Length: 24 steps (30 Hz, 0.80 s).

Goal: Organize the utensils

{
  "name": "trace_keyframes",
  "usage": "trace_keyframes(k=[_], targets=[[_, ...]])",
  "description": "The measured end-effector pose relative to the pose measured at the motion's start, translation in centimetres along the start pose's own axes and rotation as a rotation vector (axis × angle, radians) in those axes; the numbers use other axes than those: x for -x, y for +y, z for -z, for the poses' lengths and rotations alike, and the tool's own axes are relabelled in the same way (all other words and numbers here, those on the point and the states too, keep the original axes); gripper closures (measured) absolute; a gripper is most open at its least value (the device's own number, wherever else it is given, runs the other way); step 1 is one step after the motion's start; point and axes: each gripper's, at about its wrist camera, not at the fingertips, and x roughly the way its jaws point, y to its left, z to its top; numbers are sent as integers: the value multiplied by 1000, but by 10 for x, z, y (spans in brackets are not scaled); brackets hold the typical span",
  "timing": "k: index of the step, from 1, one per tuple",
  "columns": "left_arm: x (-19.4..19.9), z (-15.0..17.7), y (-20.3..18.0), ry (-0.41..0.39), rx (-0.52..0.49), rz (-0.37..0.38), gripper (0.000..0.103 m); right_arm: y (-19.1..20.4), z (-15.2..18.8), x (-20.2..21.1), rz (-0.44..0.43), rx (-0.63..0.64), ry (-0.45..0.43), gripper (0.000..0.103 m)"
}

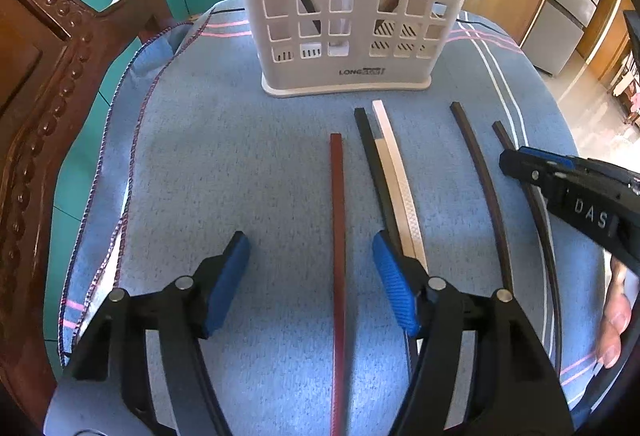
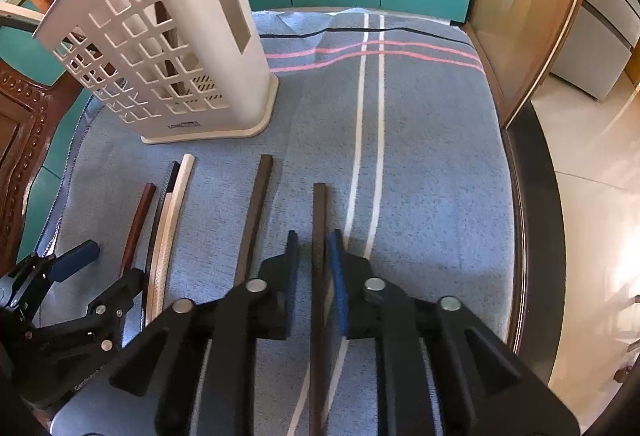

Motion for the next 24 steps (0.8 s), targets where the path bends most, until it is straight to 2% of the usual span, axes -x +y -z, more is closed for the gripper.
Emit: trace_keyframes(k=[6,8,11,12,13,15,21,24], targets=[[-4,-5,-2,-6,11,1,38,0,-1,1,19,4,-7,83],[-5,-6,-2,-7,23,5,41,-1,-1,2,21,3,-8,80],[-1,-4,0,-15,20,18,65,-2,-1,2,22,2,-9,77],[-1,-3,-1,-19,17,26,79,-2,-1,2,22,2,-9,77],[0,-3,-2,-18,6,40,88,-3,-1,2,22,2,-9,77],[2,0,-4,-16,-18,49,96,-3,-1,2,21,2,-9,77],[7,7,-3,-5,-13,43,96,-3,0,2,21,3,-8,75],[7,8,2,-8,-2,38,96,-2,0,3,23,12,-8,69]])
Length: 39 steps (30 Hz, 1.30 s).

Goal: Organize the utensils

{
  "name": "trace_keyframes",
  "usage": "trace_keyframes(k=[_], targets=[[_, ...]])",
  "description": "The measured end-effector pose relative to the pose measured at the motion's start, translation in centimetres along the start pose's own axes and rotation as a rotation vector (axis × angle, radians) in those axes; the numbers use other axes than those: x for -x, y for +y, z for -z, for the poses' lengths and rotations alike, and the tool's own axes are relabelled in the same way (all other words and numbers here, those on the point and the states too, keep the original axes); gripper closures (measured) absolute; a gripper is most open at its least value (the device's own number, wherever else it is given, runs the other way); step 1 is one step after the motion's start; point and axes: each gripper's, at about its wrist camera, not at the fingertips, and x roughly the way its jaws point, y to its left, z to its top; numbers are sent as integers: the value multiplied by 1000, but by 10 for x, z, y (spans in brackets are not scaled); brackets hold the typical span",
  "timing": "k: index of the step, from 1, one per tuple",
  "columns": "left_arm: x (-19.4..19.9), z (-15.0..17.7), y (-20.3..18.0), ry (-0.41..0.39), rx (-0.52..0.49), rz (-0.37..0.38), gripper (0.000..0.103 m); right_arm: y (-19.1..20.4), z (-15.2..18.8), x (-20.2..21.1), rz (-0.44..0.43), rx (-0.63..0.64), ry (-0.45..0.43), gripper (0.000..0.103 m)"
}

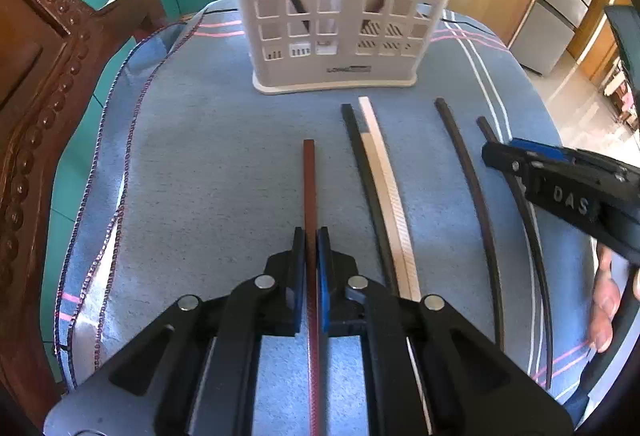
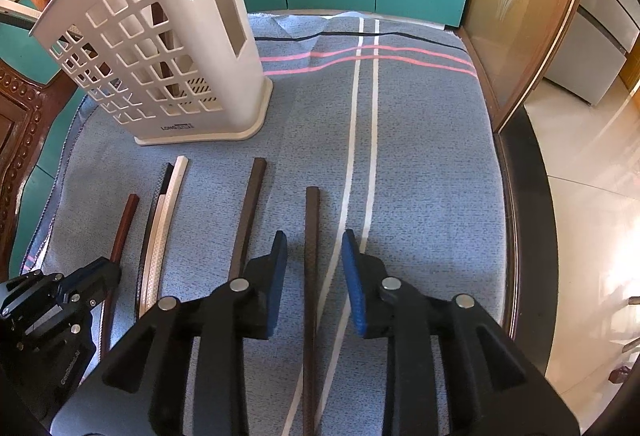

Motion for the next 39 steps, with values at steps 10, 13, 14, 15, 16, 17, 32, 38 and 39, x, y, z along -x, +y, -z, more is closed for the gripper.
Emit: trace_keyframes(k=[10,13,14,15,16,17,32,38,39], targets=[[-14,-23,-1,-9,6,-31,69,17,4,-5,69,77,-17,65],[-17,-29,3,0,18,-9,69,16,4,-5,64,81,-14,65],[-17,-30,4,1,20,-3,69,16,5,-5,62,82,-13,65],[-17,-31,4,2,21,2,69,15,3,-5,59,81,-11,65],[-18,-32,5,3,20,5,69,14,2,-6,57,77,-6,65],[-18,-32,6,3,22,12,69,14,0,-5,55,72,-2,65],[-13,-25,4,15,-1,-6,82,15,6,-2,60,103,11,72],[0,-23,3,-34,30,24,96,23,8,7,-14,94,-9,97],[7,-23,3,-54,31,32,96,23,8,13,-23,92,-25,97]])
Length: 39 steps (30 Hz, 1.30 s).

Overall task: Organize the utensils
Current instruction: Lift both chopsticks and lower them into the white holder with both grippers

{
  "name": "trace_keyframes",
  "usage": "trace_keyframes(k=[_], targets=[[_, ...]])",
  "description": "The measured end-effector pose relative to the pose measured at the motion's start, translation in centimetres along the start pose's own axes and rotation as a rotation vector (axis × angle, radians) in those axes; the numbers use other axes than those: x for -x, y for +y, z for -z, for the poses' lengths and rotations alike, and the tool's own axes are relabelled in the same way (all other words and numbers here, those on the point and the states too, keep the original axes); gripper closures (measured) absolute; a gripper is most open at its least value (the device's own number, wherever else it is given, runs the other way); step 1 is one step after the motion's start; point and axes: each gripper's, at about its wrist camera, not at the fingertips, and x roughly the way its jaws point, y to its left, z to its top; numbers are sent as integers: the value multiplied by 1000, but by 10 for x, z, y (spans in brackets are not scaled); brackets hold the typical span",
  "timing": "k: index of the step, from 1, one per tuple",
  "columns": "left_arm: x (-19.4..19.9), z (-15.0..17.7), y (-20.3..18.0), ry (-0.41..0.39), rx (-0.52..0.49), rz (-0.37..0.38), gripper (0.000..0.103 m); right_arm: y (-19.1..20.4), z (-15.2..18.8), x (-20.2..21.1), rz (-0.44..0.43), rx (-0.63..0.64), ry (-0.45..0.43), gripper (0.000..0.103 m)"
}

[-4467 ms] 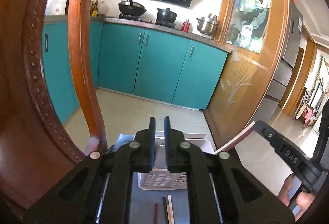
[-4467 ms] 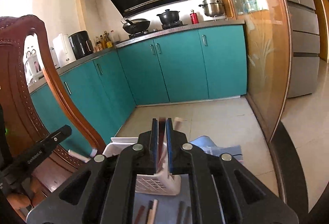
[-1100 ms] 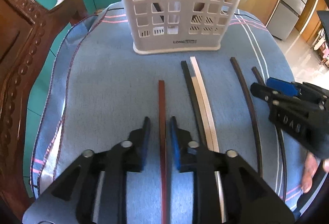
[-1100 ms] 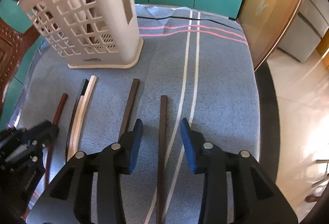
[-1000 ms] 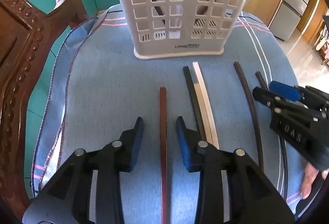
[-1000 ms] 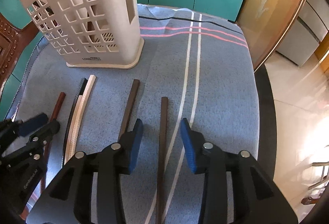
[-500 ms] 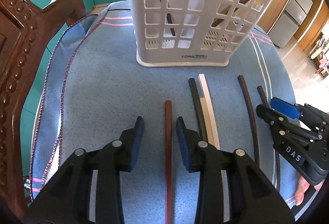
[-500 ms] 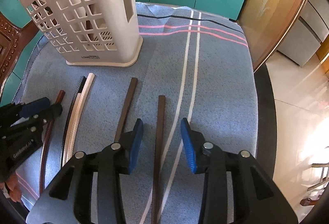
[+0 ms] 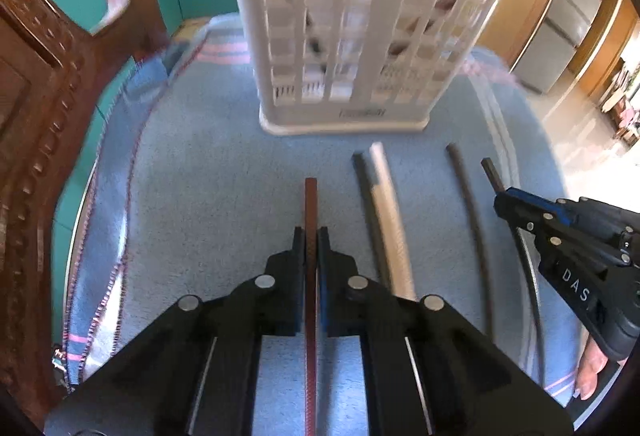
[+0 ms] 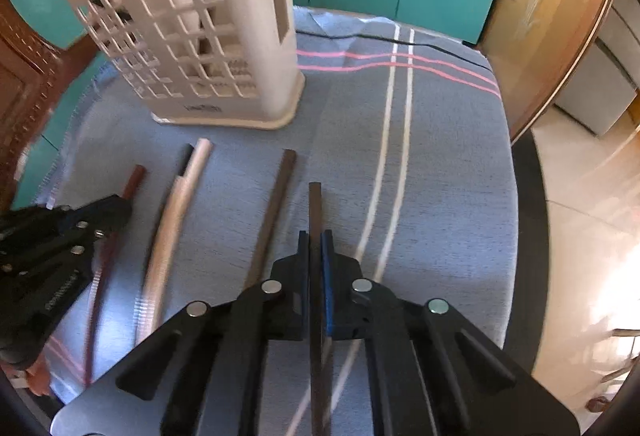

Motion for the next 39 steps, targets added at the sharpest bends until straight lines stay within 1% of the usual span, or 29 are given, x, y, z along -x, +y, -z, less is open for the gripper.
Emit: trace_keyframes(k=[1,4,6,7,11,14,18,21,25,27,28,29,30,32,33,34,35,36,39], targets=[[9,-4,1,-28,1,11,96,-1,0,12,-16,-2,-29,97],[41,-2,1,-102,-1,28,96,-5,0,47,-68,-12,-101,96],[63,0,0,-155,-7,31,96,-7,0,74,-105,-12,-154,97],[80,1,0,-197,-11,32,96,-7,0,86,-117,-11,-177,96],[128,3,0,-307,-28,26,96,-8,6,137,-158,-14,-284,96],[155,-4,-2,-366,-45,23,96,-10,6,167,-184,-30,-345,96],[186,-14,-3,-431,-52,29,96,-9,-12,205,-229,-40,-435,96],[214,-34,1,-477,-53,48,96,-2,-32,229,-250,-47,-503,96],[257,-84,9,-553,-36,81,96,3,-77,267,-271,-57,-613,96],[274,-104,10,-601,-37,70,96,2,-97,282,-271,-72,-649,96],[285,-117,9,-637,-39,54,96,2,-107,289,-273,-81,-672,96],[291,-124,9,-653,-37,47,96,2,-118,296,-269,-92,-699,96],[295,-134,9,-674,-30,42,96,1,-124,300,-258,-98,-715,96],[294,-144,9,-708,-15,29,96,4,-134,301,-214,-93,-731,96],[291,-146,10,-716,-13,17,96,8,-137,295,-185,-84,-729,96],[278,-150,10,-717,-5,-1,96,9,-137,288,-172,-77,-720,96],[265,-151,11,-703,1,-8,96,11,-136,278,-160,-71,-704,96],[248,-151,11,-664,10,-9,96,13,-134,266,-150,-68,-685,96],[214,-148,10,-581,16,-2,96,12,-127,221,-118,-65,-608,96]])
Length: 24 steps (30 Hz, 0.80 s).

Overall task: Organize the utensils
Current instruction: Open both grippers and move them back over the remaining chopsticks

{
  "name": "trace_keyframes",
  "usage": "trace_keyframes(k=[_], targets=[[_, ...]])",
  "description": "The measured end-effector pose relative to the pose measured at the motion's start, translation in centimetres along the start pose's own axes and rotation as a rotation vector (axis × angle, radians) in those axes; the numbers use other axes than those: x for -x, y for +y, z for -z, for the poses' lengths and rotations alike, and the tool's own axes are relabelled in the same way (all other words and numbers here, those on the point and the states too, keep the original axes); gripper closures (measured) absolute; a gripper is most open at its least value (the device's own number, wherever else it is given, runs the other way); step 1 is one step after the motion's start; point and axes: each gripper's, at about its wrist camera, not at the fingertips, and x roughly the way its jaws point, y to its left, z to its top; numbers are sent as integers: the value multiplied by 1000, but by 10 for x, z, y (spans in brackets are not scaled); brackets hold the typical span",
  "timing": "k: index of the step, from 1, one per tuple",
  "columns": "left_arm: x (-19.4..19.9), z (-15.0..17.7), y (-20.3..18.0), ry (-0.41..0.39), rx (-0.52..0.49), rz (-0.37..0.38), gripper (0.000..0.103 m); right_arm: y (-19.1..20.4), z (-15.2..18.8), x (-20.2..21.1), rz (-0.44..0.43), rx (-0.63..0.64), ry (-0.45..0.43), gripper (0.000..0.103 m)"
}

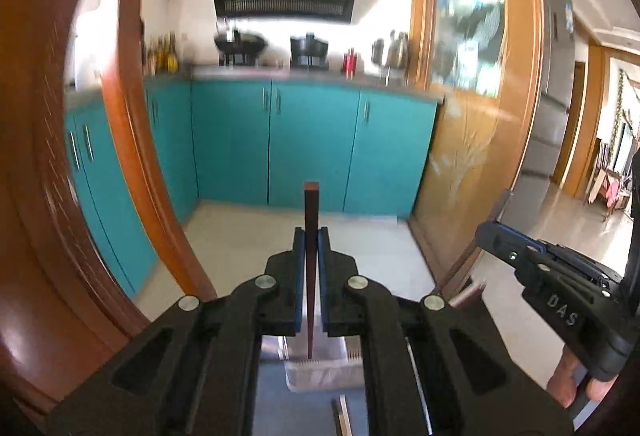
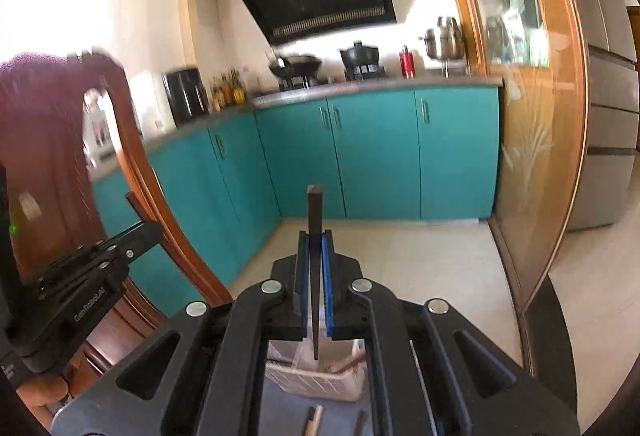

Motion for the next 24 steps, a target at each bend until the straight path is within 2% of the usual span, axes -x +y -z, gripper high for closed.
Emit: trace_keyframes(k=[3,5,7,10,12,14,15,16,17,18,20,22,24], targets=[[-10,23,-3,34,-21,-16,96,-8,21,-16,27,-10,58,96],[-10,31,-5,46,-31,-5,93,-14,28,-17,50,-5,65,91],[-4,38,-4,36,-38,3,82,-20,32,-6,51,-5,50,84],[20,51,-2,7,-42,27,75,-31,43,32,66,-12,-14,77],[41,71,0,-1,-41,66,74,-44,57,62,97,-38,-66,71],[41,90,0,43,-55,82,74,-60,75,81,120,-83,-79,70],[33,107,0,111,-59,98,76,-67,86,83,128,-106,-62,70],[24,118,-1,168,-52,116,82,-74,98,80,139,-128,-19,70],[10,129,-1,226,-43,130,84,-79,112,67,147,-138,61,70],[-6,143,-1,285,-38,134,85,-81,119,57,144,-137,110,70],[-46,171,-6,413,-49,134,85,-80,143,13,154,-115,288,70],[-77,191,-8,480,-62,101,85,-75,167,-21,134,-92,420,70],[-100,205,-8,512,-55,90,85,-69,184,-43,108,-84,498,70]])
